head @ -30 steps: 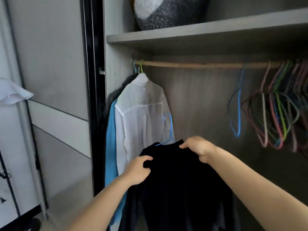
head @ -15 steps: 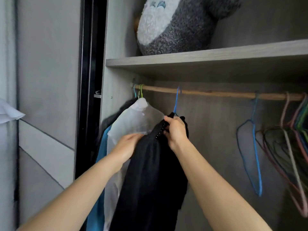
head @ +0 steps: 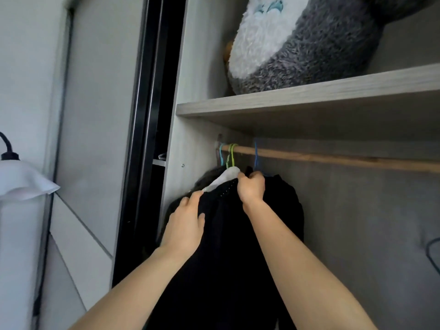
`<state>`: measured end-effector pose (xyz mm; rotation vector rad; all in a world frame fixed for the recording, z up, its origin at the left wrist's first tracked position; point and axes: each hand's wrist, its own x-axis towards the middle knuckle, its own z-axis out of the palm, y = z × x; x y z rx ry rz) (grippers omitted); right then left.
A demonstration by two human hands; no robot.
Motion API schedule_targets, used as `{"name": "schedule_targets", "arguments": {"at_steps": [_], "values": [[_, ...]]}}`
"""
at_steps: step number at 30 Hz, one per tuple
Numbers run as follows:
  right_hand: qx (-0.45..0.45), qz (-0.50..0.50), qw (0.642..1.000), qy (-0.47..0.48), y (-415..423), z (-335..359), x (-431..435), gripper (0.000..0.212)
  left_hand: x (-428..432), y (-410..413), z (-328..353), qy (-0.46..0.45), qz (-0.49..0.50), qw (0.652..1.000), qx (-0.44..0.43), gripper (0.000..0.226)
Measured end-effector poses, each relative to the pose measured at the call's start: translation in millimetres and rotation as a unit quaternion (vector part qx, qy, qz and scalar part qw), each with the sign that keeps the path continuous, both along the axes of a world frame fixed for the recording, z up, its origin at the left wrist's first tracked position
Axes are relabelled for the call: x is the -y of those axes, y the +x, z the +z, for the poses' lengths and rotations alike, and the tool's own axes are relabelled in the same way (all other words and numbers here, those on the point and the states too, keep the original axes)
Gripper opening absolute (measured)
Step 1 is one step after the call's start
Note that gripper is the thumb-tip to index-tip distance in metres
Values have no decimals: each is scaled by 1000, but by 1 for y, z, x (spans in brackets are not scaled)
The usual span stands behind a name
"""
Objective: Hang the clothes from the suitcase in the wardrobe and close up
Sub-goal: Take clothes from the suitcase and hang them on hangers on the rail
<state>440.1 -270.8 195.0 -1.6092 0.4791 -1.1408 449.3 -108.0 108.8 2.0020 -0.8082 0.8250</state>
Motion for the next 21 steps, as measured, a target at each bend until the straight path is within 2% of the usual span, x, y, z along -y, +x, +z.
{"name": "schedule_targets", "arguments": {"at_steps": [4, 5, 6, 8, 9, 10, 12, 13, 14, 16, 17, 18, 21], "values": [[-26, 37, 999, -9, 19, -30, 23, 15, 9, 30, -17, 18, -5, 1000, 19, 36], [-28, 47, 998, -18, 19, -31, 28, 22, 9, 33, -18, 6, -19, 999, 34, 33], [-30, 50, 998, -22, 20, -30, 33, 28, 9, 37, -19, -20, -32, 998, 47, 30], [-16, 40, 999, -12, 21, -25, 40, 34, 8, 38, -18, -95, -70, 993, -2, 28], [1, 25, 1000, -8, 22, -22, 44, 35, 8, 41, -17, -134, -90, 984, -72, 34], [11, 4, 1000, -16, 25, -21, 49, 36, 8, 50, -19, -183, -122, 960, -176, 37], [2, -31, 997, -65, 29, -21, 56, 44, 8, 59, -20, -258, -208, 849, -411, 31], [-8, -34, 996, -82, 29, -21, 57, 47, 9, 63, -23, -251, -219, 808, -487, 30], [-20, -30, 996, -85, 29, -23, 57, 49, 9, 61, -28, -208, -225, 795, -523, 29], [-32, -25, 996, -78, 28, -24, 58, 45, 11, 51, -35, -95, -200, 833, -508, 16], [-35, -25, 996, -73, 27, -25, 59, 41, 13, 47, -38, -100, -179, 856, -474, 16], [-36, -25, 997, -66, 25, -25, 60, 37, 14, 43, -38, -129, -175, 868, -446, 20], [-38, -3, 998, -57, 23, -30, 64, 37, 10, 39, -38, -269, -207, 859, -384, 28]]}}
